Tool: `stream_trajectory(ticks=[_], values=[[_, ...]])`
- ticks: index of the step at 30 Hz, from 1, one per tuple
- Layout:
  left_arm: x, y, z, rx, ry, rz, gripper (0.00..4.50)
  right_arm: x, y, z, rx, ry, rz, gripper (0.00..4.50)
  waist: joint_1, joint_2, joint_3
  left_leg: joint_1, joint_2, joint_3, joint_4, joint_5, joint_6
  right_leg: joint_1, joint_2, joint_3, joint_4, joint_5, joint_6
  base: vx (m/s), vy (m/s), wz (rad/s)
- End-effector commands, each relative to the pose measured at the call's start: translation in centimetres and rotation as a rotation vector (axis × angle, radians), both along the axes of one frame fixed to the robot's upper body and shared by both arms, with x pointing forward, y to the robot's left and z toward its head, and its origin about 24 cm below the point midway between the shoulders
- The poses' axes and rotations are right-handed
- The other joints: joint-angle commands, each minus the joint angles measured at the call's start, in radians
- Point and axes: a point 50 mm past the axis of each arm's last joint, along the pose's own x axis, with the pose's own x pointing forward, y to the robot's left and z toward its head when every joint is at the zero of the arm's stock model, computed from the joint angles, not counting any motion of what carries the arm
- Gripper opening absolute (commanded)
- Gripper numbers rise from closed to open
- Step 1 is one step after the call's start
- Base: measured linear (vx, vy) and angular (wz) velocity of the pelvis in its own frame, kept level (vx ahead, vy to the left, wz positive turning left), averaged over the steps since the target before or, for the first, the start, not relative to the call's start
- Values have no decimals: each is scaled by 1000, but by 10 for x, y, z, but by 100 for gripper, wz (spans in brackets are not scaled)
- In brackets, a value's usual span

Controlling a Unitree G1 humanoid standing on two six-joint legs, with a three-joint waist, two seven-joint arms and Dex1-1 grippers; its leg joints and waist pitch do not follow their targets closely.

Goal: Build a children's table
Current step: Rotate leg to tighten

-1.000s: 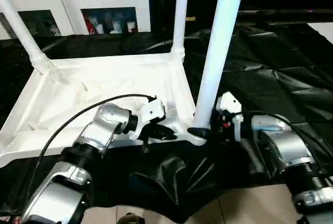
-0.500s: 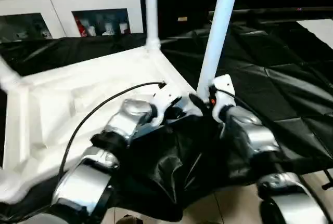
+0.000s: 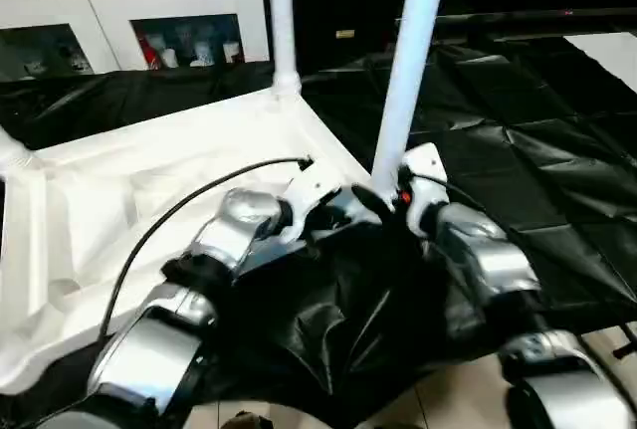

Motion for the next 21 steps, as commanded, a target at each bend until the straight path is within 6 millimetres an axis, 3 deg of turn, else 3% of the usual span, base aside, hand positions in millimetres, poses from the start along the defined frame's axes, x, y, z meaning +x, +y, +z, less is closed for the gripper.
stream_trajectory(ticks=[1, 7, 15, 17, 21], values=[[-6, -13, 15, -62, -56, -153, 0, -12, 19, 6, 21, 2, 229, 374, 5, -14, -75, 22, 34, -16, -54, -151, 98, 49, -67, 43, -66, -75, -256, 0, 0, 0], [-17, 5, 12, -29, -8, -282, 0, -24, -3, 6, -28, 36, 347, 374, 15, -14, -71, 27, 39, -18, -60, -205, 64, 42, -69, 44, -73, -176, -240, 0, 0, 0], [-26, 24, 11, 6, 42, -354, 0, -35, -17, 7, -58, 85, 434, 359, 31, -10, -73, 30, 40, -17, -60, -192, 53, 38, -70, 45, -70, -160, -241, 0, 0, 0], [-27, 26, 10, 10, 47, -357, 0, -35, -16, 7, -56, 86, 440, 324, 31, -11, -73, 29, 39, -18, -60, -191, 51, 38, -69, 45, -69, -153, -241, 0, 0, 0], [-28, 28, 11, 15, 50, -361, 0, -36, -15, 8, -48, 88, 450, 300, 30, -12, -75, 26, 38, -18, -58, -170, 57, 40, -68, 44, -65, -121, -244, 0, 0, 0]])
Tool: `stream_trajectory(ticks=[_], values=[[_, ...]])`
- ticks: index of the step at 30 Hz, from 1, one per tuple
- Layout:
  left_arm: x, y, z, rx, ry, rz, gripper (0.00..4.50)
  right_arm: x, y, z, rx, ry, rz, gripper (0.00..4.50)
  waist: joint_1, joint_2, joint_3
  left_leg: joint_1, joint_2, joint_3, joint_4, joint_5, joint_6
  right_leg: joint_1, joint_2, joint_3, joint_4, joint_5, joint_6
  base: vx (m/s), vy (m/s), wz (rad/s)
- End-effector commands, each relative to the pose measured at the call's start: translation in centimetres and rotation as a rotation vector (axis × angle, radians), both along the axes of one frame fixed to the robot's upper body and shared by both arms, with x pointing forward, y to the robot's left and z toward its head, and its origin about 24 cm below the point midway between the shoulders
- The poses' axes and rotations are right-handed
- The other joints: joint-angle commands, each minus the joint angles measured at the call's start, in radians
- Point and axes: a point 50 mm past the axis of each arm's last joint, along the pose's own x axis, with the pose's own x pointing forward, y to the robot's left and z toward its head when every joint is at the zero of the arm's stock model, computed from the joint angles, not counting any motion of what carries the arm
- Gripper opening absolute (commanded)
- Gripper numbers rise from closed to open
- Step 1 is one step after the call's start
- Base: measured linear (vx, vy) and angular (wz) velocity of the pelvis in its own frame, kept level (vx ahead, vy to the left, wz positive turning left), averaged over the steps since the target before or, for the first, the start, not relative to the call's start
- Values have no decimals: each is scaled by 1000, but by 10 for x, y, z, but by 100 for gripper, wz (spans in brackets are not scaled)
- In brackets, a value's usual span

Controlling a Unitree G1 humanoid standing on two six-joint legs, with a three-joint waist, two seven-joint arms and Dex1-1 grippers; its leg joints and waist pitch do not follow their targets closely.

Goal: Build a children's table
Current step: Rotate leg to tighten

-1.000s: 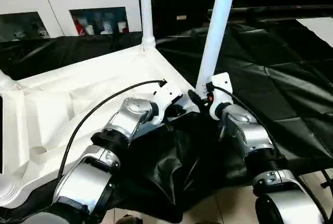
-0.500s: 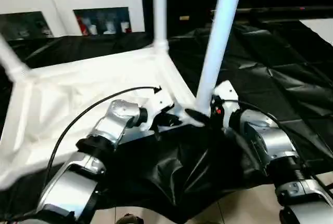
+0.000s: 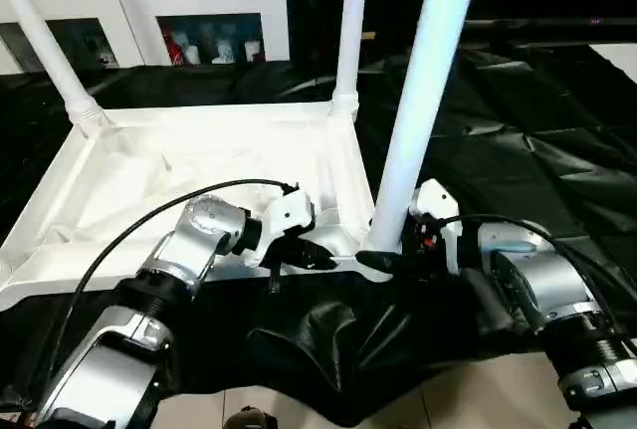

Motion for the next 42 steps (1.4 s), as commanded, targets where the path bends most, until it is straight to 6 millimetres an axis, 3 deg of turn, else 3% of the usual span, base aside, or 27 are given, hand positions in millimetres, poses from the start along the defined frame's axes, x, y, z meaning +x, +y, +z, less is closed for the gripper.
stream_trajectory(ticks=[1, 5, 9, 10, 12, 13, 14, 16, 18, 22, 23, 26, 27, 28, 31, 36, 37, 40, 42], values=[[-2, -5, 9, -14, -12, -70, 0, -2, 1, 4, 4, -6, 15, 289, -5, -12, -76, 27, 37, -18, -59, -168, 60, 41, -68, 44, -67, -119, -244, 0, 0, 0], [0, -9, 9, -28, -21, -44, 0, -4, 5, 1, 24, 8, 13, 272, -4, -11, -76, 29, 38, -17, -58, -166, 62, 39, -67, 44, -67, -117, -245, 0, 0, 0], [15, -24, 13, -65, -70, 121, 0, 11, 9, -10, -15, -25, -203, 268, -9, -13, -72, 32, 35, -17, -60, -197, 41, 34, -68, 45, -76, -174, -239, 0, 0, 0], [23, -31, 15, -76, -83, 200, 0, 20, 10, -16, -57, -41, -337, 268, -15, -13, -72, 29, 32, -19, -60, -201, 25, 36, -70, 45, -76, -206, -231, 0, 0, 0], [29, -38, 17, -81, -94, 254, 0, 25, 14, -19, -44, -29, -419, 267, -21, -16, -73, 30, 28, -21, -61, -203, 7, 38, -70, 44, -80, -240, -216, 0, 0, 0], [30, -41, 18, -82, -96, 270, 0, 27, 16, -19, -35, -25, -445, 267, -25, -16, -74, 29, 28, -21, -60, -195, 11, 39, -70, 44, -82, -227, -212, 0, 0, 0], [36, -51, 20, -89, -104, 334, 0, 33, 25, -21, 4, -1, -553, 267, -29, -10, -74, 27, 27, -20, -59, -192, 18, 37, -69, 46, -80, -212, -215, 0, 0, 0], [38, -55, 21, -91, -107, 361, 0, 35, 29, -23, 18, 11, -603, 266, -35, -12, -78, 26, 25, -21, -57, -169, 24, 40, -66, 44, -76, -166, -225, 0, 0, 0], [44, -68, 23, -95, -125, 435, 0, 43, 47, -25, 54, 38, -735, 266, -38, -9, -82, 23, 24, -21, -56, -139, 31, 43, -66, 44, -70, -104, -238, 0, 0, 0], [45, -74, 24, -104, -140, 433, 0, 44, 64, -24, 54, 7, -712, 266, -37, -8, -86, 23, 25, -20, -51, -97, 70, 47, -65, 41, -61, 1, -260, 0, 0, 0], [44, -75, 25, -109, -142, 423, 0, 44, 68, -23, 63, -2, -698, 322, -37, -8, -85, 20, 25, -19, -50, -92, 85, 48, -66, 42, -60, 19, -265, 0, 0, 0], [43, -76, 24, -113, -142, 403, 0, 43, 72, -22, 85, -3, -673, 343, -38, -8, -82, 23, 26, -18, -52, -126, 89, 46, -67, 41, -67, -24, -267, 0, 0, 0], [42, -75, 23, -114, -142, 389, 0, 43, 73, -20, 91, -9, -657, 354, -37, -15, -80, 23, 26, -18, -53, -138, 86, 48, -69, 41, -69, -54, -264, 0, 0, 0], [41, -73, 22, -113, -143, 373, 0, 43, 72, -19, 92, -18, -637, 354, -37, -14, -80, 23, 26, -18, -53, -141, 84, 48, -69, 42, -70, -65, -261, 0, 0, 0], [38, -68, 19, -112, -139, 334, 0, 43, 63, -17, 77, -58, -583, 384, -40, -15, -80, 21, 27, -19, -53, -143, 83, 48, -69, 42, -70, -79, -254, 0, 0, 0], [31, -56, 14, -101, -120, 249, 0, 36, 44, -12, 60, -103, -422, 384, -38, -12, -81, 20, 29, -18, -51, -120, 107, 49, -67, 42, -63, -28, -267, 0, 0, 0], [27, -50, 13, -98, -107, 206, 0, 29, 38, -10, 54, -104, -321, 384, -33, -14, -80, 19, 30, -17, -50, -135, 112, 51, -66, 41, -66, -35, -267, 0, 0, 0], [24, -43, 11, -78, -88, 168, 0, 22, 29, -9, 37, -95, -225, 384, -28, -14, -80, 20, 33, -16, -50, -143, 113, 48, -66, 41, -64, -45, -265, 0, 0, 0], [24, -41, 10, -72, -85, 156, 0, 20, 26, -9, 34, -89, -205, 384, -26, -14, -76, 22, 33, -16, -52, -170, 101, 45, -67, 41, -70, -98, -261, 0, 0, 0]])
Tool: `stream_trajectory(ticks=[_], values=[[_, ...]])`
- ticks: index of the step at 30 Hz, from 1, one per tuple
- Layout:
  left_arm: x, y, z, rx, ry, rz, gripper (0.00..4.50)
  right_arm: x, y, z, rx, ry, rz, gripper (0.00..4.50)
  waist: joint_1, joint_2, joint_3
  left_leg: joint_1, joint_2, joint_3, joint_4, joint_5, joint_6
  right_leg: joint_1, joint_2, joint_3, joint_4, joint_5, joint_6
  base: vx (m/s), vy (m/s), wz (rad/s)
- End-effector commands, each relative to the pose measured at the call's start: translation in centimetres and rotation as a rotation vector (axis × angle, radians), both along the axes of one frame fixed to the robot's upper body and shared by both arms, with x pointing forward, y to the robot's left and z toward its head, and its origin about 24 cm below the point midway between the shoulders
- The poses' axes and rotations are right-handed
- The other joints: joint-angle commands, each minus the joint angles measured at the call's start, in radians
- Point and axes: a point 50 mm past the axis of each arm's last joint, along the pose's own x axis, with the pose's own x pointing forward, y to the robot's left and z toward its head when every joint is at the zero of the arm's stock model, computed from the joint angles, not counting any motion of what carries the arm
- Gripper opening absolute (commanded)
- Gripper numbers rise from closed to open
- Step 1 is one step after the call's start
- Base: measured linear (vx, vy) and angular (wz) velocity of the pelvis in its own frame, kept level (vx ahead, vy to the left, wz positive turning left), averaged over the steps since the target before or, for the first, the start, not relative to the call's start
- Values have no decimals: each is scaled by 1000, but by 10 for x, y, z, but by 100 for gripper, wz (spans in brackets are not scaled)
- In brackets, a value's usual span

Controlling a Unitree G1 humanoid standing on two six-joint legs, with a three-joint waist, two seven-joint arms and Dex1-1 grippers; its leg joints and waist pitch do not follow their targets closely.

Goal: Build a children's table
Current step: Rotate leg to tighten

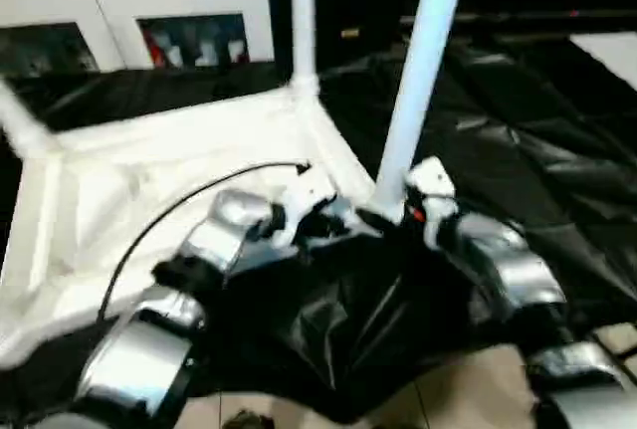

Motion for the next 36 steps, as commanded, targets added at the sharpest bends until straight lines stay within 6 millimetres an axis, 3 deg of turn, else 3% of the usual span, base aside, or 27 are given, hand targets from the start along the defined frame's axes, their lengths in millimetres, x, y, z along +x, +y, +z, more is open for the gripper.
stream_trajectory(ticks=[1, 10, 11, 12, 24, 26, 27, 28, 29, 31, 35, 36], values=[[-3, -6, 12, -41, -32, -113, 0, -9, 11, 3, 25, 15, 173, 384, 5, -15, -75, 30, 33, -16, -56, -190, 86, 50, -67, 41, -74, -143, -255, 0, 0, 0], [-19, 14, 13, 23, 22, -294, 0, -22, -2, 8, 3, 59, 334, 384, 17, -10, -74, 34, 39, -17, -60, -205, 66, 40, -67, 43, -74, -174, -244, 0, 0, 0], [-20, 16, 12, 31, 26, -296, 0, -22, -3, 8, 2, 64, 339, 369, 22, -9, -75, 35, 39, -17, -60, -206, 60, 40, -67, 43, -73, -172, -244, 0, 0, 0], [-20, 19, 12, 39, 31, -302, 0, -23, -4, 8, 1, 70, 347, 360, 22, -15, -74, 35, 40, -16, -61, -208, 60, 39, -67, 44, -74, -174, -243, 0, 0, 0], [-23, 22, 12, 27, 49, -290, 0, -29, 1, 5, 35, 94, 376, 280, 25, -11, -76, 33, 37, -18, -61, -195, 52, 40, -68, 43, -71, -162, -238, 0, 0, 0], [-15, 17, 13, 3, 28, -197, 0, -25, 5, 3, 51, 78, 302, 273, 23, -12, -76, 31, 37, -17, -60, -192, 49, 40, -68, 44, -69, -152, -240, 0, 0, 0], [-4, 11, 16, -16, -1, -76, 0, -15, 8, -3, 43, 81, 155, 272, 23, -13, -75, 33, 35, -17, -60, -195, 46, 38, -67, 44, -71, -159, -240, 0, 0, 0], [0, 9, 17, -19, -11, -38, 0, -11, 9, -6, 34, 83, 103, 270, 18, -11, -73, 36, 32, -17, -60, -210, 30, 34, -69, 44, -76, -192, -242, 0, 0, 0], [3, 7, 18, -23, -21, -2, 0, -8, 10, -7, 23, 76, 55, 269, 16, -16, -73, 32, 30, -20, -62, -222, 15, 39, -72, 42, -79, -242, -226, 0, 0, 0], [11, 1, 21, -32, -42, 92, 0, 1, 16, -10, 36, 65, -77, 268, 8, -14, -72, 32, 29, -21, -63, -231, 8, 37, -71, 43, -82, -264, -213, 0, 0, 0], [22, -12, 26, -61, -57, 220, 0, 13, 29, -12, 123, 94, -271, 267, -6, -15, -80, 28, 25, -21, -59, -180, 22, 45, -69, 42, -76, -170, -228, 0, 0, 0], [24, -16, 28, -64, -68, 250, 0, 16, 32, -12, 140, 107, -327, 267, -5, -11, -80, 30, 26, -21, -59, -173, 27, 43, -69, 42, -75, -153, -233, 0, 0, 0]])
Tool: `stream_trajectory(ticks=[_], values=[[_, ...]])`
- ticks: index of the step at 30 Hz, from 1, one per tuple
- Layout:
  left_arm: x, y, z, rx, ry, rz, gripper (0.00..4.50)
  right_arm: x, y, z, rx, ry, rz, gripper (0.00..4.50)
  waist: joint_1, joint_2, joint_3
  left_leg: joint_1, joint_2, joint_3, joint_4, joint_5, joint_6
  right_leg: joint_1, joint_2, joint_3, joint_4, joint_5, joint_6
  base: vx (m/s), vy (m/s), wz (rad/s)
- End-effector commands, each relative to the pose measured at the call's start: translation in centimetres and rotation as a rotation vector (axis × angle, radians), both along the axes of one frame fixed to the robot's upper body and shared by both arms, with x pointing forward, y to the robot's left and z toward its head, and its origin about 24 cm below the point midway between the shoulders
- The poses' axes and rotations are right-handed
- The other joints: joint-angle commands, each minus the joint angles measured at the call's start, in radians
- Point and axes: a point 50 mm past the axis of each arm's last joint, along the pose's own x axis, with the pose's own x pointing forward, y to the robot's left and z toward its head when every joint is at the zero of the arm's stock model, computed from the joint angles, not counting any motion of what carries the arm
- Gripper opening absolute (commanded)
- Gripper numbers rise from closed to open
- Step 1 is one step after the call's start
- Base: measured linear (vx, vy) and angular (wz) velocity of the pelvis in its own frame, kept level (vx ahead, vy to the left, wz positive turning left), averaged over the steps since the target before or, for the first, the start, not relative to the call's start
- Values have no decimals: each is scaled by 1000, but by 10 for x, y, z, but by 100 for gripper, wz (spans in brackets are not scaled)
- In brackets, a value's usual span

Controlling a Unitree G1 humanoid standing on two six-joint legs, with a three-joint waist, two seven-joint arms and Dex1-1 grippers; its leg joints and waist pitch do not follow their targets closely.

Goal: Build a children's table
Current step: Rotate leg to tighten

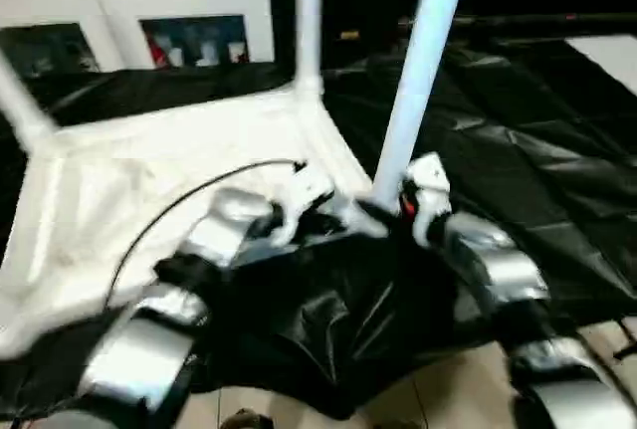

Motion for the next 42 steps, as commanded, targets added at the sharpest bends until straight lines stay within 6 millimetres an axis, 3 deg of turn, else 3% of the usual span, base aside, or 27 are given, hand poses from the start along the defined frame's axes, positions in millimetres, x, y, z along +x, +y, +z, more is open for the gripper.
stream_trajectory(ticks=[1, 6, 8, 9, 11, 13, 16, 18, 22, 27, 29, 36, 42], values=[[17, -10, 26, -60, -107, 120, 0, 1, 18, -10, 49, 74, -76, 267, -1, -10, -82, 28, 26, -21, -60, -151, 40, 48, -66, 42, -71, -113, -241, 0, 0, 0], [20, -25, 29, -78, -140, 177, 0, 4, 39, -10, 46, 76, -114, 267, 1, -8, -89, 27, 24, -18, -54, -78, 88, 53, -64, 39, -58, 32, -270, 0, 0, 0], [19, -28, 29, -84, -147, 151, 0, 4, 44, -8, 41, 53, -79, 267, 3, -9, -88, 27, 26, -18, -54, -86, 102, 54, -66, 39, -59, 29, -273, 0, 0, 0], [18, -29, 29, -86, -152, 135, 0, 3, 46, -7, 47, 45, -60, 323, 3, -9, -86, 28, 27, -17, -55, -102, 101, 53, -67, 39, -62, 11, -271, 0, 0, 0], [15, -31, 27, -96, -148, 92, 0, 3, 47, -5, 78, 37, -26, 323, 3, -9, -84, 30, 27, -17, -56, -126, 94, 54, -68, 39, -66, -25, -268, 0, 0, 0], [13, -32, 26, -103, -140, 73, 0, 3, 45, -3, 73, 25, -10, 354, 1, -10, -82, 29, 27, -18, -58, -145, 84, 54, -68, 39, -69, -58, -261, 0, 0, 0], [10, -29, 24, -109, -132, 29, 0, 2, 39, 0, 35, -4, 59, 376, 1, -10, -83, 29, 28, -18, -57, -137, 86, 56, -67, 39, -67, -43, -262, 0, 0, 0], [8, -27, 23, -108, -126, 12, 0, 1, 37, 1, 30, -9, 82, 376, 0, -10, -83, 28, 28, -18, -57, -131, 91, 56, -68, 40, -66, -31, -264, 0, 0, 0], [1, -17, 18, -98, -107, -83, 0, -9, 23, 6, -27, -37, 289, 376, 5, -10, -82, 26, 29, -17, -54, -131, 110, 58, -67, 38, -64, -21, -270, 0, 0, 0], [-6, -7, 16, -88, -79, -182, 0, -18, 9, 9, -74, -44, 432, 376, 6, -11, -78, 26, 32, -16, -57, -168, 94, 53, -66, 40, -70, -100, -262, 0, 0, 0], [-16, 3, 14, -76, -49, -310, 0, -26, -5, 11, -120, -46, 519, 376, 10, -12, -76, 29, 34, -17, -58, -194, 82, 52, -67, 39, -74, -147, -257, 0, 0, 0], [-29, 17, 14, -63, 5, -446, 0, -35, -17, 16, -116, -34, 610, 376, 22, -6, -76, 34, 40, -18, -63, -212, 61, 42, -66, 42, -72, -157, -250, 0, 0, 0], [-32, 24, 13, -48, 16, -455, 0, -42, -15, 16, -94, -18, 664, 320, 32, -6, -76, 35, 38, -17, -64, -212, 53, 41, -67, 43, -73, -165, -242, 0, 0, 0]])
